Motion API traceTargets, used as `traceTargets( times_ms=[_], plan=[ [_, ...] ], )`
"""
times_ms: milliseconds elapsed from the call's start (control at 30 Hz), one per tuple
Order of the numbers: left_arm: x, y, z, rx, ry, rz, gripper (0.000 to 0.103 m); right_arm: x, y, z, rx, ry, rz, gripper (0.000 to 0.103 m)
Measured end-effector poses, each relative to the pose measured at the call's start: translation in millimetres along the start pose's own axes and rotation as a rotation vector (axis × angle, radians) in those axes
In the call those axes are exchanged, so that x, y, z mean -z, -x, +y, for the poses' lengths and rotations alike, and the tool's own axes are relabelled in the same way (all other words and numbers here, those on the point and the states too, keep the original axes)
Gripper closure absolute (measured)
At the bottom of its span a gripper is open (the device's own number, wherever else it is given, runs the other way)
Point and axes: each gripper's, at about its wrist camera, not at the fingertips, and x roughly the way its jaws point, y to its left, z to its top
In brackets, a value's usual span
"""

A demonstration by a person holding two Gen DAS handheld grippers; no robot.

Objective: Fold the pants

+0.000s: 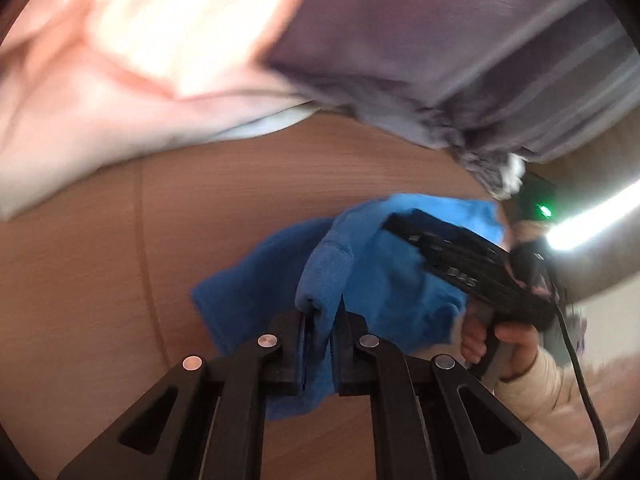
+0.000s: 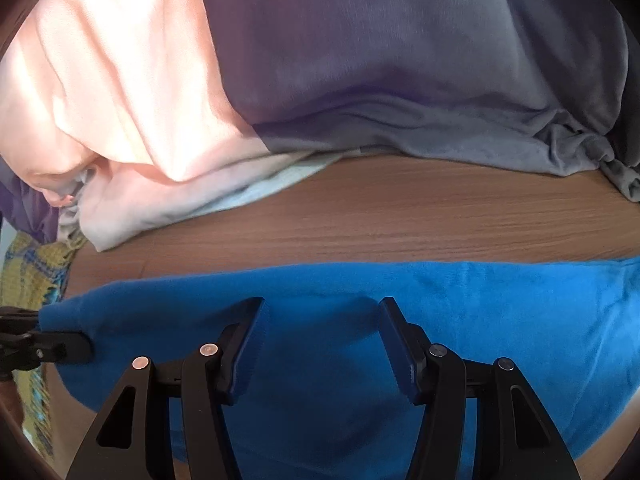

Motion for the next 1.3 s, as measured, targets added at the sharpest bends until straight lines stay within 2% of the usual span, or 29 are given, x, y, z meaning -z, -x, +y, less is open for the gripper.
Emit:
traceTargets(
  times_ms=[100,233,300,433,500,567,600,633,667,733,833,1033,1167,1300],
  plan=[
    [1.8,-7.6,11.3,-0.072,0.017,0.009,0.092,1.2,-9.5,-2.8,0.039,-0.004,0.017,0.046],
    [7.6,-17.5,24.2,-0.091,0.068,0.036,0.091,2.8,-17.7,-5.9,0.049,-0.008,0.028,0.046],
    [11.7,-21.2,28.0,-0.122,0.072,0.041,0.089,3.7,-20.7,-7.0,0.076,-0.002,0.033,0.046],
    [17.4,-25.3,31.3,-0.154,0.075,0.041,0.085,6.3,-26.6,-13.6,0.075,-0.011,0.05,0.046],
    [18.3,-23.9,30.6,-0.171,0.071,0.037,0.08,6.5,-27.0,-13.5,0.081,0.0,0.049,0.046],
    [19.8,-17.5,30.0,-0.198,0.074,0.015,0.068,7.2,-27.2,-14.1,0.081,0.006,0.053,0.046],
    [20.9,-12.8,26.6,-0.239,0.054,-0.005,0.063,7.0,-26.0,-14.6,0.083,0.007,0.057,0.046],
    [23.0,-5.4,20.7,-0.297,0.021,-0.036,0.054,7.0,-23.2,-14.6,0.086,0.01,0.054,0.046],
    [25.8,3.6,13.9,-0.349,-0.016,-0.074,0.051,6.7,-19.0,-13.9,0.092,0.015,0.045,0.046],
    [31.1,18.0,3.6,-0.399,-0.058,-0.131,0.049,7.9,-7.8,-13.4,0.083,0.017,0.023,0.046],
    [41.2,30.3,-10.9,-0.389,-0.097,-0.159,0.049,11.7,13.4,-11.4,0.086,0.034,-0.021,0.046],
    [69.3,27.5,-49.5,-0.369,-0.227,-0.238,0.048,27.8,69.1,-16.1,0.016,0.061,-0.111,0.046],
    [85.1,16.3,-79.4,-0.393,-0.314,-0.285,0.048,43.8,100.6,-24.6,0.014,0.092,-0.134,0.046],
    [96.3,1.2,-96.6,-0.396,-0.361,-0.275,0.048,65.3,119.8,-36.8,0.014,0.099,-0.122,0.046]
  ],
)
